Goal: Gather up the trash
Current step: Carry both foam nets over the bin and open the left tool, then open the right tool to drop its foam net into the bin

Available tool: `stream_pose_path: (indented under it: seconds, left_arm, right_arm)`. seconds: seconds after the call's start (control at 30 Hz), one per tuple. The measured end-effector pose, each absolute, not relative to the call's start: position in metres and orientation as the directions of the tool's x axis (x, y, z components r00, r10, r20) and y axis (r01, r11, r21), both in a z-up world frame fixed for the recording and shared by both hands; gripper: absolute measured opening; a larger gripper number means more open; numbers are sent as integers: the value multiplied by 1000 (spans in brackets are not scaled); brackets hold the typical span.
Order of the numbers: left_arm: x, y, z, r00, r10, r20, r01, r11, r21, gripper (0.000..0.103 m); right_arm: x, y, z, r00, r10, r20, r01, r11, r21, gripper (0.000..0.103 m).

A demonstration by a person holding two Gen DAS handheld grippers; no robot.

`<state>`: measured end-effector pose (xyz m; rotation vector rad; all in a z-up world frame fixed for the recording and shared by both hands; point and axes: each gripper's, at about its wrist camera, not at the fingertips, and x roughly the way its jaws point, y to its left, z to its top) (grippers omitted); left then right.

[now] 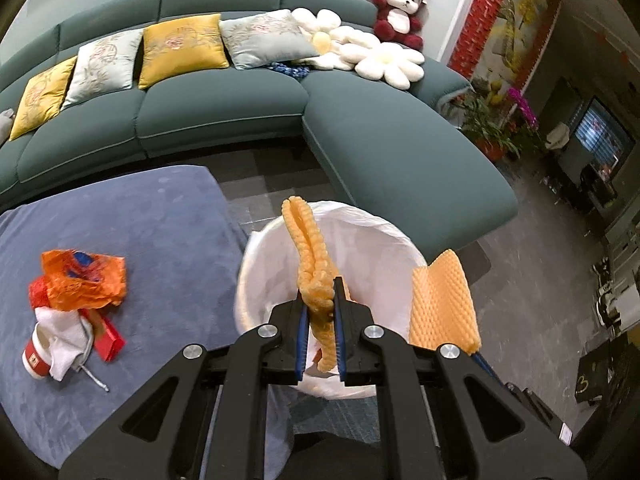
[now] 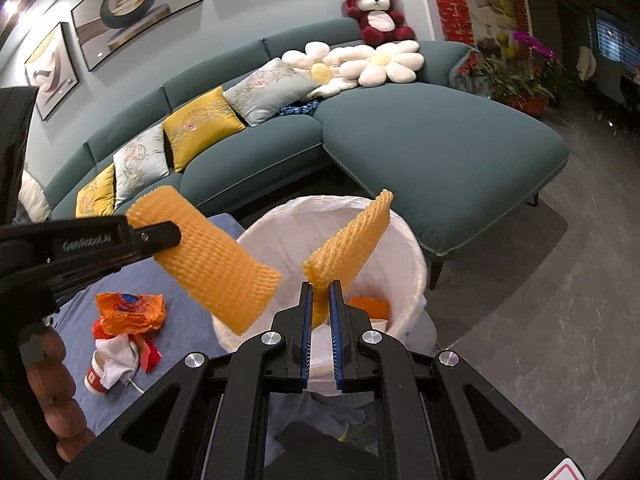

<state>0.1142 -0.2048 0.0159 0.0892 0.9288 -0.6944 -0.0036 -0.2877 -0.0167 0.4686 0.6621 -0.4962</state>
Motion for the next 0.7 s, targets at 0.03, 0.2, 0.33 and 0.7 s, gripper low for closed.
stream_pose_path:
  seconds: [0.03,0.2,0.33,0.7]
  left_arm:
    - [114,-208,15,396,-511,-763,587,780,-217,10]
    - [115,-223,8,380,-508,-773,597,773,-214,11]
    - [116,-227,4,384,-508,-771,592,776,-216,13]
    - [124,-221,0,408,-488,-772,566,798,-205,47]
  right_arm:
    - [-5,-290,-18,682,-282,-675,571,782,251,8]
    - [-11,-299,-24,676,-283,-681,585,768,262,8]
    - [-12,-306,-29,672,-277,-687,591,760,271,8]
    - [-1,-306,-37,672,-246,-698,573,770,281,8]
